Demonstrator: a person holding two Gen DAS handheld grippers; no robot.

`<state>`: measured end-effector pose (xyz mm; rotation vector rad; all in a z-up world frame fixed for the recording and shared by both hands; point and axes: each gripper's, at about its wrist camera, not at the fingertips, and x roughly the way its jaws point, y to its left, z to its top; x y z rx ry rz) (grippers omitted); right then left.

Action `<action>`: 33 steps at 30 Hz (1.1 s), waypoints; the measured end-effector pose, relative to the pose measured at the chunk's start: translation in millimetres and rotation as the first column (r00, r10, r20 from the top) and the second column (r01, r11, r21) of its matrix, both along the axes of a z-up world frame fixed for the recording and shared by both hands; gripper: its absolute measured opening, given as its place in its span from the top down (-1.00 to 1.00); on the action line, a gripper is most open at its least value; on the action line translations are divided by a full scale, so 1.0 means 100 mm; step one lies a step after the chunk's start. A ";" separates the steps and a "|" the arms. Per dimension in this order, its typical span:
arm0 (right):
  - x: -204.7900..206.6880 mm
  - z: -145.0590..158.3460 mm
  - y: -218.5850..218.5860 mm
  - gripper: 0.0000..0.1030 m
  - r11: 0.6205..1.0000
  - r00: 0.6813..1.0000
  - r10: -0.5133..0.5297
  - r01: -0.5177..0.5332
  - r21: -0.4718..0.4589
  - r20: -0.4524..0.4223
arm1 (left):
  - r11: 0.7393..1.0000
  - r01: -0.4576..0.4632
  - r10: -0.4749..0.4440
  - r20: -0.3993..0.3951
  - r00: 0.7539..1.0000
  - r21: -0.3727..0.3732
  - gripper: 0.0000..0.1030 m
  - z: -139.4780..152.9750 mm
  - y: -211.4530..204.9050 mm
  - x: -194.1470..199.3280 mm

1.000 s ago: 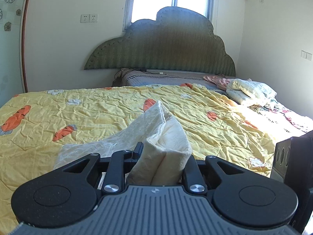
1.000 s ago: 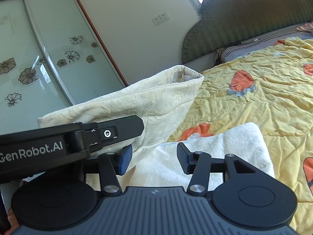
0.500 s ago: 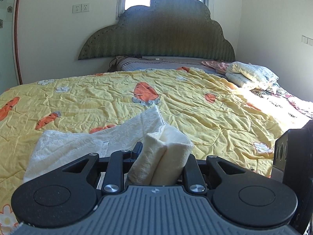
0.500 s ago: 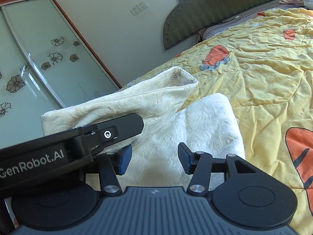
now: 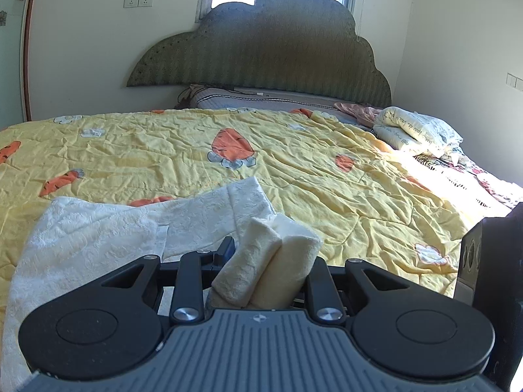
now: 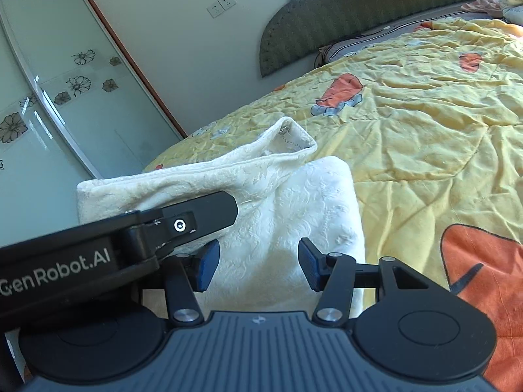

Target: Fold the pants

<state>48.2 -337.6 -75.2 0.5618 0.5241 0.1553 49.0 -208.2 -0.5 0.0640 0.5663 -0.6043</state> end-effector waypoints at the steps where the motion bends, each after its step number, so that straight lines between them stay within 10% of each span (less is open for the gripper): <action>1: -0.02 -0.01 -0.01 -0.03 1.000 1.000 -0.004 0.004 0.008 0.001 | 1.000 0.007 -0.007 0.001 1.000 0.005 0.44 0.01 -0.01 -0.02; 16: -0.28 -0.06 -0.19 0.01 0.998 0.998 -0.057 0.057 0.002 -0.016 | 0.992 0.107 -0.106 -0.016 0.994 0.071 0.41 -0.07 -0.27 -0.14; 22: -0.48 0.05 -0.25 -0.40 0.978 0.993 -0.113 0.106 -0.177 -0.030 | 0.990 0.118 -0.113 -0.058 0.992 0.077 0.41 -0.16 -0.29 -0.09; 33: -0.62 0.02 -0.55 -0.42 0.901 0.954 -0.294 0.253 -0.351 -0.067 | 0.990 0.121 -0.117 -0.060 0.991 0.075 0.34 -0.22 -0.34 -0.10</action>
